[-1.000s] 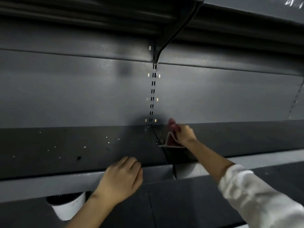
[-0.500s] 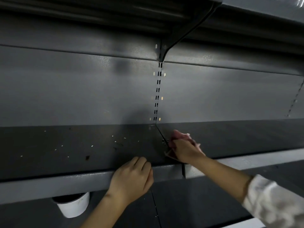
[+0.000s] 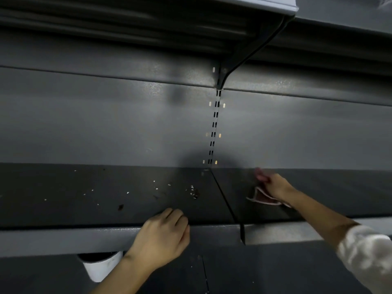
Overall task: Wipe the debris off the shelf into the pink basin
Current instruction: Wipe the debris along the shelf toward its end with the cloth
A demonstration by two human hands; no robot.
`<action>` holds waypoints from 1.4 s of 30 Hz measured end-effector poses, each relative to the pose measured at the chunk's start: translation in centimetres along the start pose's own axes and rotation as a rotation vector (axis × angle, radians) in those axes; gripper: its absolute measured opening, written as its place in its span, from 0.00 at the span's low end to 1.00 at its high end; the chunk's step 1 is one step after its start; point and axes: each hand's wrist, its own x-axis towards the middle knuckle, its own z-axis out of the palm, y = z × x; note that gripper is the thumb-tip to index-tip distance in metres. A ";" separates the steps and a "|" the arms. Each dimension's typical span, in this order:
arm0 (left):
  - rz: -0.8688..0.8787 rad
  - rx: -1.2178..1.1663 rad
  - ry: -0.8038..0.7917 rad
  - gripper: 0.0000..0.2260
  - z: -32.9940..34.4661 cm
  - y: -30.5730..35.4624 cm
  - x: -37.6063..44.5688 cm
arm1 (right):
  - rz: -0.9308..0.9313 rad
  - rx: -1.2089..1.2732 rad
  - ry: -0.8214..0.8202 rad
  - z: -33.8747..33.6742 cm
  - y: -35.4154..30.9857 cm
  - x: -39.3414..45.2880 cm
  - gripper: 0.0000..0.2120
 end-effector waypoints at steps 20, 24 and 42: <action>0.017 0.046 0.014 0.13 -0.4 -1.2 -1.0 | -0.438 0.166 -0.175 5.9 -9.9 1.0 0.15; 0.004 0.075 0.035 0.12 -0.7 -2.2 -1.7 | -0.263 0.103 -0.020 3.7 -2.2 5.0 0.14; -0.021 0.108 0.008 0.13 -1.4 -2.5 -2.6 | -0.681 0.175 -0.387 9.7 -16.1 1.2 0.18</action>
